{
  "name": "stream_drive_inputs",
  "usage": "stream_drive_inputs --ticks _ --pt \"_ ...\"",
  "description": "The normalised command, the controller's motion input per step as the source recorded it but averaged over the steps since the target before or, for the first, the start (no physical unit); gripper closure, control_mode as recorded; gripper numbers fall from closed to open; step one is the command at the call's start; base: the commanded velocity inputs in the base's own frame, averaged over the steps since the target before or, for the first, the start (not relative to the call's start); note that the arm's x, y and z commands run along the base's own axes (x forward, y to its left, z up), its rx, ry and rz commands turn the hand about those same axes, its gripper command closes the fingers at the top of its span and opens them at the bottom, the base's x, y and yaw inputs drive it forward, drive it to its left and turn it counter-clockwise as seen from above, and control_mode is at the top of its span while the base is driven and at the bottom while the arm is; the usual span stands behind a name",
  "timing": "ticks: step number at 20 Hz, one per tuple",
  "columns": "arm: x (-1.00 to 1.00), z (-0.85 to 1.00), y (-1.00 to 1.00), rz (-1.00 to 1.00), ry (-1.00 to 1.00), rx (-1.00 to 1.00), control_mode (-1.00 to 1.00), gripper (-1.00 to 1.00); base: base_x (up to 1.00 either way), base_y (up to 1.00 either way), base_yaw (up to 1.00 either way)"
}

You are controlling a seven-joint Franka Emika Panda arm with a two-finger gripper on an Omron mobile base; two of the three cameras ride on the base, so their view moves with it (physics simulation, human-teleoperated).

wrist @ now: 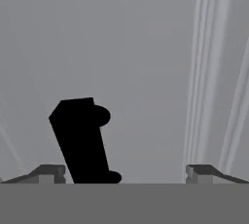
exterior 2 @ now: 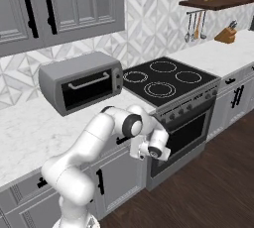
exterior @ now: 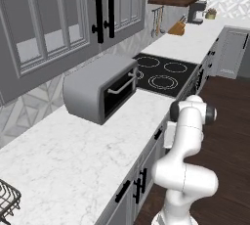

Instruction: Take a straw from the drawer in front and place it inside the glass cup on the dining counter.

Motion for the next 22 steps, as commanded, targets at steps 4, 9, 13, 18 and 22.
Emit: stream_drive_inputs --ticks 4,9,13,18,22 --pt "0.31 0.01 0.18 0.07 -0.08 0.01 -1.00 -1.00 0.00 0.00 0.00" --pt "0.27 -0.06 0.23 0.05 -0.04 0.00 -1.00 -1.00 0.00 0.00 0.00" --pt "0.11 -0.18 0.34 0.04 -0.05 0.00 -1.00 1.00 0.00 0.00 0.00" --pt "0.00 -0.11 0.23 0.00 0.00 -0.01 -1.00 1.00 0.00 0.00 0.00" --pt "-0.28 -0.05 0.02 0.00 -0.01 -0.01 -1.00 1.00 0.00 0.00 0.00"
